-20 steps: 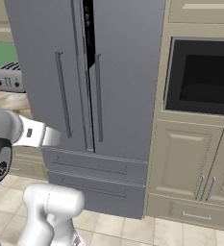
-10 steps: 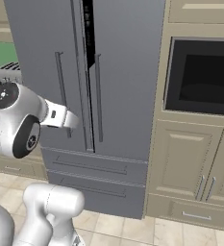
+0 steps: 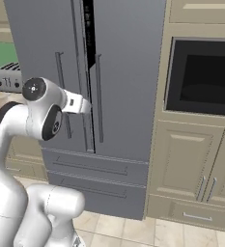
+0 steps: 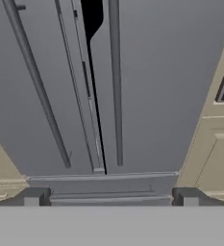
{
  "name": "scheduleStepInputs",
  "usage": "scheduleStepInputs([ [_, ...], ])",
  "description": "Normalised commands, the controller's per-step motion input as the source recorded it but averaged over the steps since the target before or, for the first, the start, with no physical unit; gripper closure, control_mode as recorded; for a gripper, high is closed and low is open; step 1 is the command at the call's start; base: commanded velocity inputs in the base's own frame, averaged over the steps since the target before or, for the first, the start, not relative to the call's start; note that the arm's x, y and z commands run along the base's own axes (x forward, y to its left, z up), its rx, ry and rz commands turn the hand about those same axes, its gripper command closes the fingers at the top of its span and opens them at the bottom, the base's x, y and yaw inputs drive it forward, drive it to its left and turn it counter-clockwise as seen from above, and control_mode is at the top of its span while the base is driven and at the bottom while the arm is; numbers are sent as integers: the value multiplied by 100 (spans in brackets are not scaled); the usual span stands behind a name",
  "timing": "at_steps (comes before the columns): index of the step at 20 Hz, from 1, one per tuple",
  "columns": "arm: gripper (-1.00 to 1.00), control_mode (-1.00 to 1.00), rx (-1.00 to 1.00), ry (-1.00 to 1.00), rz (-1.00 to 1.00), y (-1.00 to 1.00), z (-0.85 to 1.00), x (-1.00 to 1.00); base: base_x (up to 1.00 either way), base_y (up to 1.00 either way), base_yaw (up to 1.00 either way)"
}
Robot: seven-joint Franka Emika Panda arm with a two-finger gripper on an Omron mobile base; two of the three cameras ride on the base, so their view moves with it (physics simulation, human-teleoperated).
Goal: Place one of the steaks on the plate and the other in the bowl. Then place the bowl in the fridge.
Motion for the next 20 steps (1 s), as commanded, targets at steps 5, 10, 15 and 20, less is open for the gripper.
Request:
scheduleStepInputs([
  [5, -100, -100, 0, -1, 0, -1, -17, 100, 0, 0, 0],
  [10, -100, -100, 0, 0, 0, -7, -11, 100, 0, 0, 0],
  [15, -100, -100, 0, 0, 0, -11, -6, 87, 0, 0, 0],
  [20, -100, -100, 0, 0, 0, -2, -11, 82, 0, 0, 0],
])
